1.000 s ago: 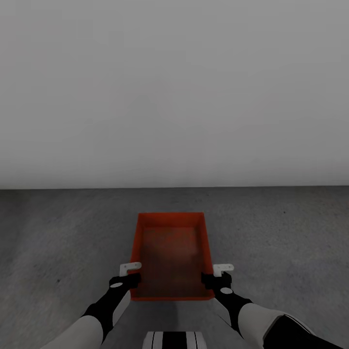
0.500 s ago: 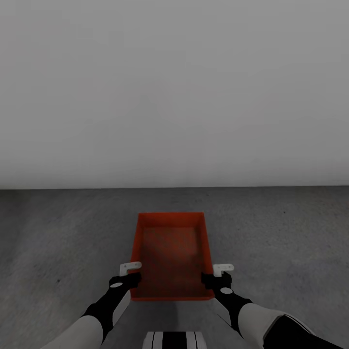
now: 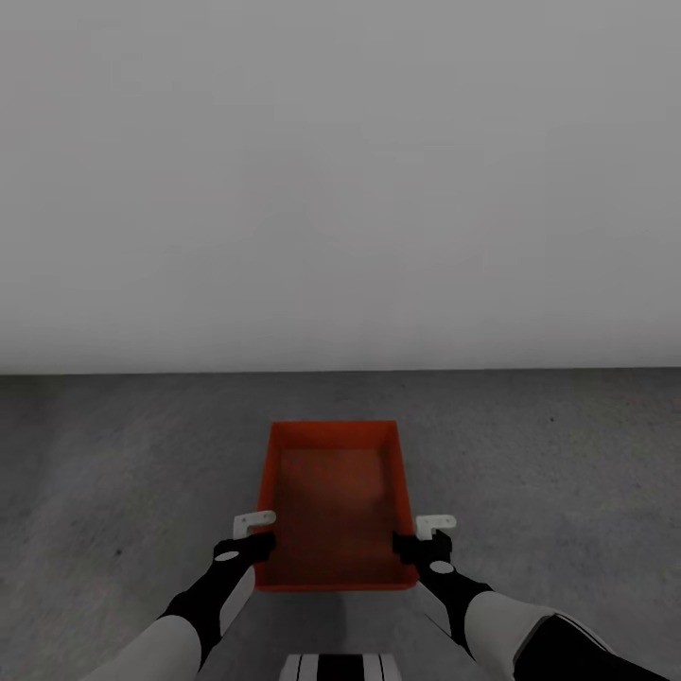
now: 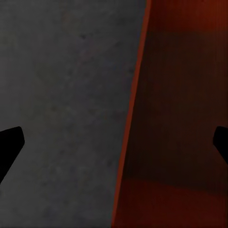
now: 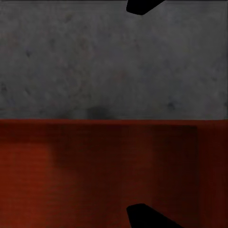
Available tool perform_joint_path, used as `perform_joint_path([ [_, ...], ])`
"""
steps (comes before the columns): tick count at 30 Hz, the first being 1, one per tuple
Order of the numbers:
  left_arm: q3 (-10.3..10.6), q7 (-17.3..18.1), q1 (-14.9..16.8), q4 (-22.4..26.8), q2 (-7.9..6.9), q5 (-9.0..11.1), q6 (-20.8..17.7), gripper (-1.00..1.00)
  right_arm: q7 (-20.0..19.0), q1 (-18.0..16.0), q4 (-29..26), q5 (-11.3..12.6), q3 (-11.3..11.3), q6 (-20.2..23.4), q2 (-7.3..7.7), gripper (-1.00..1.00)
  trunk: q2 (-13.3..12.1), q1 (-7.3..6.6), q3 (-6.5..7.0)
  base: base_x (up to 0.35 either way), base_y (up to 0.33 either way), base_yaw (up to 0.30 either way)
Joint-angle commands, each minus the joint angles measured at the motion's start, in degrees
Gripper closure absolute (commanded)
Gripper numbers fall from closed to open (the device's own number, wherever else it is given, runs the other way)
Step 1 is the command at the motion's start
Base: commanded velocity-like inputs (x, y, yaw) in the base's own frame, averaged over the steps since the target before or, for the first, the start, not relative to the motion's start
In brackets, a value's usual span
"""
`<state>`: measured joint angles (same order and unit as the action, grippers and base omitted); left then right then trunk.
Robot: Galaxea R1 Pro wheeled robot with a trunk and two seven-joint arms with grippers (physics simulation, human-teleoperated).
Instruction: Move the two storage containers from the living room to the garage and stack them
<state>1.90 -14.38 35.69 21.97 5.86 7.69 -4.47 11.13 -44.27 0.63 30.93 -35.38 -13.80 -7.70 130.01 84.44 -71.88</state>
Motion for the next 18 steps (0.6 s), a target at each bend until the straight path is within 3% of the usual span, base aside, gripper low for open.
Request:
perform_joint_path([
  [1, 0.21, -0.29, -0.01, 0.14, -0.02, 0.56, -0.28, -1.00, 0.13, -0.03, 0.07, 0.47, -0.48, -0.17, -0.03, -1.00, -0.40, -0.23, 0.15, 0.000, 0.000, 0.000],
  [18, 0.21, -0.29, -0.01, 0.23, -0.06, 0.57, -0.20, -1.00, 0.15, -0.03, 0.07, 0.50, -0.48, -0.17, -0.03, -1.00, -7.22, -3.97, 3.20, 0.000, 0.000, 0.000],
])
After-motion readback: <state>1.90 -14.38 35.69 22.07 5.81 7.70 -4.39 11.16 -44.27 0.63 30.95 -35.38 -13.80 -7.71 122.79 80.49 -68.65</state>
